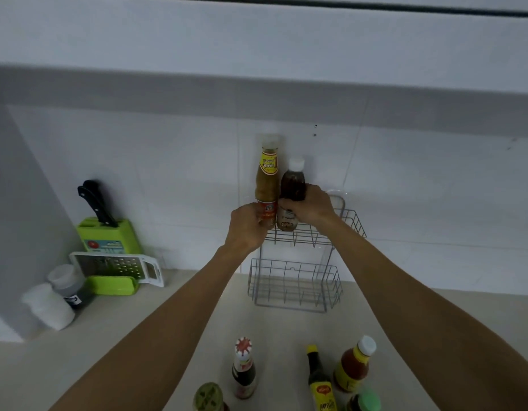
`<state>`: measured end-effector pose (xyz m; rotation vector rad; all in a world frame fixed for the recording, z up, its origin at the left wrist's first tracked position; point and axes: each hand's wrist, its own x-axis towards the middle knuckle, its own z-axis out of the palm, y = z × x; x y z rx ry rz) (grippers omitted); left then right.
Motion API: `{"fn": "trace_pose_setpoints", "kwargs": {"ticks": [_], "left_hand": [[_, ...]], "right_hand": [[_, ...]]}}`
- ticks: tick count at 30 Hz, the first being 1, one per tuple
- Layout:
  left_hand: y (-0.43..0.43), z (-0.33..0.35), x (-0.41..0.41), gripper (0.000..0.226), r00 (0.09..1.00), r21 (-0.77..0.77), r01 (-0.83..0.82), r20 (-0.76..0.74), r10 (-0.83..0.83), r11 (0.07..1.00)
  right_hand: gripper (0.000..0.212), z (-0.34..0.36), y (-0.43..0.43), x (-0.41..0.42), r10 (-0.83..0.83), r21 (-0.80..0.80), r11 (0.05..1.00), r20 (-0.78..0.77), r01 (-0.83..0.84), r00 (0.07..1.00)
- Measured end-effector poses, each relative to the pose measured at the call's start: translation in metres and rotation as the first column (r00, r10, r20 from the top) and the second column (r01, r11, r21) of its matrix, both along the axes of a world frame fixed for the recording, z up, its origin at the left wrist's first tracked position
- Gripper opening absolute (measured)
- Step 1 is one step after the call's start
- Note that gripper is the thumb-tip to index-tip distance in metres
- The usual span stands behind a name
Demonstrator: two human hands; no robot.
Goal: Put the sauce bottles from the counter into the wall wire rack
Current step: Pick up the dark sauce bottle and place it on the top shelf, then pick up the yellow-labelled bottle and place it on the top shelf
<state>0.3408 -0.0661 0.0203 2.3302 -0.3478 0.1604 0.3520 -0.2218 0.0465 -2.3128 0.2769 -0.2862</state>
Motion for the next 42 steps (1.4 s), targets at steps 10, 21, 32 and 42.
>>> {"fn": "trace_pose_setpoints", "kwargs": {"ticks": [10,21,32,42], "left_hand": [[-0.006,-0.011,0.009,0.031,0.999,0.005,-0.040,-0.005,0.040,0.999],[-0.005,0.008,-0.042,0.027,0.998,-0.053,0.055,-0.031,-0.057,0.997],[0.000,-0.045,-0.146,0.047,0.890,0.022,0.247,-0.402,-0.218,0.969],[0.001,-0.166,-0.226,0.034,0.759,0.176,0.341,-0.631,-0.160,0.923]], "right_hand": [[0.066,-0.016,-0.003,0.009,-0.020,0.015,1.000,-0.001,0.020,1.000],[0.054,-0.003,-0.006,-0.056,-0.062,0.100,0.994,0.085,0.053,0.994],[0.040,-0.129,-0.003,-0.183,0.052,-0.184,0.971,-0.456,-0.152,0.888],[0.023,-0.221,0.028,-0.249,0.012,-0.413,0.818,-0.684,-0.401,0.729]]}}
